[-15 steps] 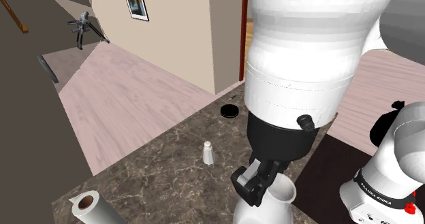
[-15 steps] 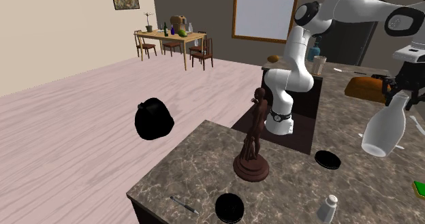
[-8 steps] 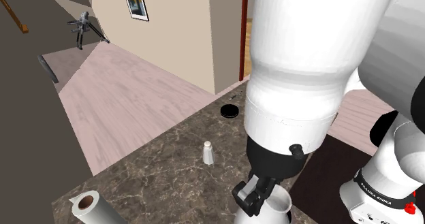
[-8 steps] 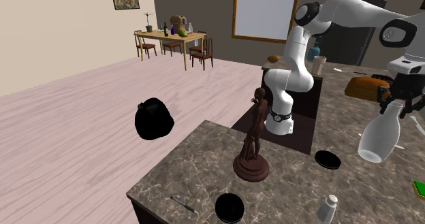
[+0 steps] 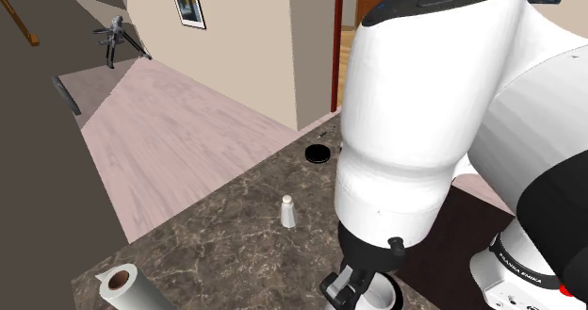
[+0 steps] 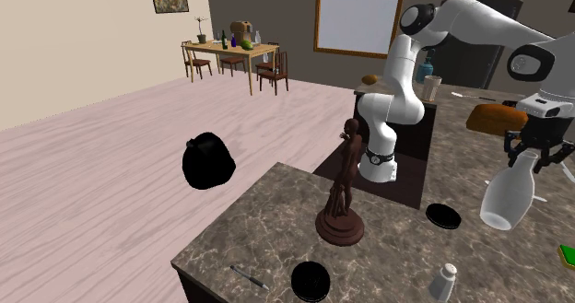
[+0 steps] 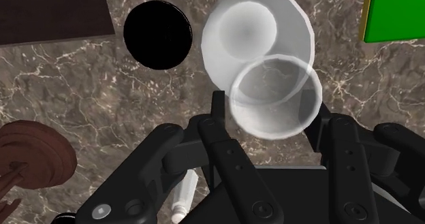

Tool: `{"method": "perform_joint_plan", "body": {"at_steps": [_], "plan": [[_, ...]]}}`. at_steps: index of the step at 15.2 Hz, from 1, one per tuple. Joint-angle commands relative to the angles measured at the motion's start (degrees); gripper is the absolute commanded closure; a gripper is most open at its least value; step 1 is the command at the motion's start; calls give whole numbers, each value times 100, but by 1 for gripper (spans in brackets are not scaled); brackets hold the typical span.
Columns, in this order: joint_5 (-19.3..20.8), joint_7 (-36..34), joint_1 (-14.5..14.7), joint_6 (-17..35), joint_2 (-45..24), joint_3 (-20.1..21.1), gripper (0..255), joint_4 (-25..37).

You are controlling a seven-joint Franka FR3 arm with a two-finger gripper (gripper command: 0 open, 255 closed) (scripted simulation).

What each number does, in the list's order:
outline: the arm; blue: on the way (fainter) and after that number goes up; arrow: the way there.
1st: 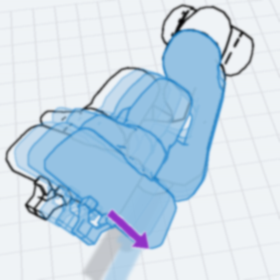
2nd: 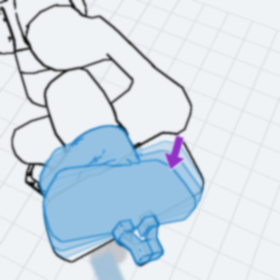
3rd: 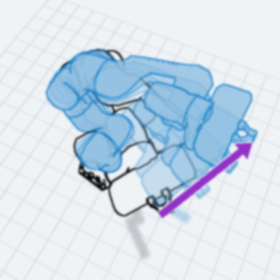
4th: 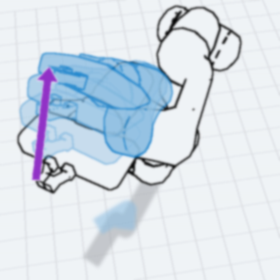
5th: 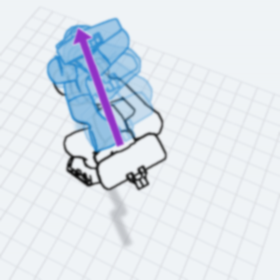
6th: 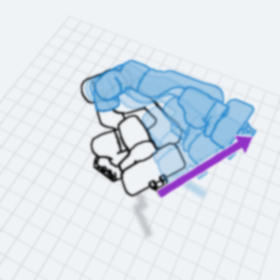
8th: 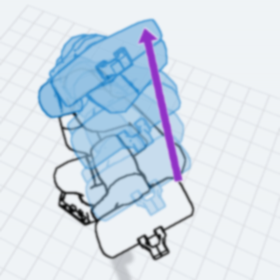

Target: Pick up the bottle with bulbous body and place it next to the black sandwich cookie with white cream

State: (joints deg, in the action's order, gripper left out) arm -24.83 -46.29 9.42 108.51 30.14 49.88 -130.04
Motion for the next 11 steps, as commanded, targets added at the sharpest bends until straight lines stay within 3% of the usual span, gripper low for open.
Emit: {"method": "perform_joint_plan", "body": {"at_steps": [1,6,11], "plan": [[-21,12,-8,159,-32,60,255,-121],[-69,12,-42,567,-151,249,255,-403],[-73,11,-47,610,-166,270,255,-430]]}}
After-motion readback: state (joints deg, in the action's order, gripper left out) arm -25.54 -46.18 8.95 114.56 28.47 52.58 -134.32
